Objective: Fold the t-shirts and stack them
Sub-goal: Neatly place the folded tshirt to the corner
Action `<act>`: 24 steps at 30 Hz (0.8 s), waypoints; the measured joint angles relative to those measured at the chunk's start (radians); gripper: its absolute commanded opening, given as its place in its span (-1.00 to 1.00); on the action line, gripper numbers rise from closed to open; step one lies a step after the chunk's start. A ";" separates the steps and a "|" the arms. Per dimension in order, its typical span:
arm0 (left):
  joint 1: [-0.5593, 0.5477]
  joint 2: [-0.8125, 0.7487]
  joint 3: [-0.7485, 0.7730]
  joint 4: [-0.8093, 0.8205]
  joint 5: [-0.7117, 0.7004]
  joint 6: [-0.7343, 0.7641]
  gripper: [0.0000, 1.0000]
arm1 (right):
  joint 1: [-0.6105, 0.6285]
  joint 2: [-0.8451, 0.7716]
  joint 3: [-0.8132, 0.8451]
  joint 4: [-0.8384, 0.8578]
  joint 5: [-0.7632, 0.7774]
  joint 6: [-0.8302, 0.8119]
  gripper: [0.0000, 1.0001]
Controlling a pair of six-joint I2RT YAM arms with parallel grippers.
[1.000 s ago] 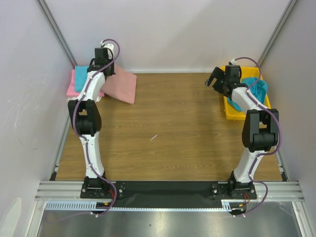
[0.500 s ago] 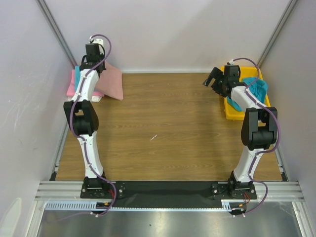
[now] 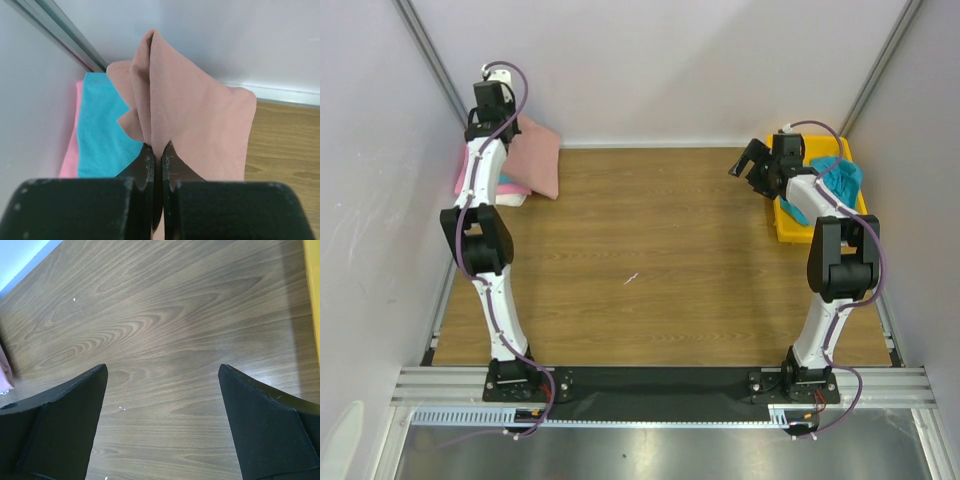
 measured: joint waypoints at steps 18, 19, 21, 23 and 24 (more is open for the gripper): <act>0.036 -0.002 0.028 0.033 0.156 -0.137 -0.99 | 0.011 0.004 0.000 -0.004 0.001 0.015 0.96; 0.036 -0.002 0.033 0.039 0.154 -0.140 -0.99 | 0.013 0.005 0.000 -0.003 0.000 0.015 0.96; 0.036 -0.002 0.039 0.048 0.149 -0.140 -0.99 | 0.013 0.004 0.000 -0.003 0.000 0.016 0.97; 0.037 -0.002 0.043 0.057 0.145 -0.140 -0.99 | 0.013 0.005 0.000 -0.004 0.001 0.016 0.97; 0.039 -0.002 0.043 0.059 0.144 -0.140 -0.99 | 0.013 0.005 0.000 -0.004 0.001 0.016 0.97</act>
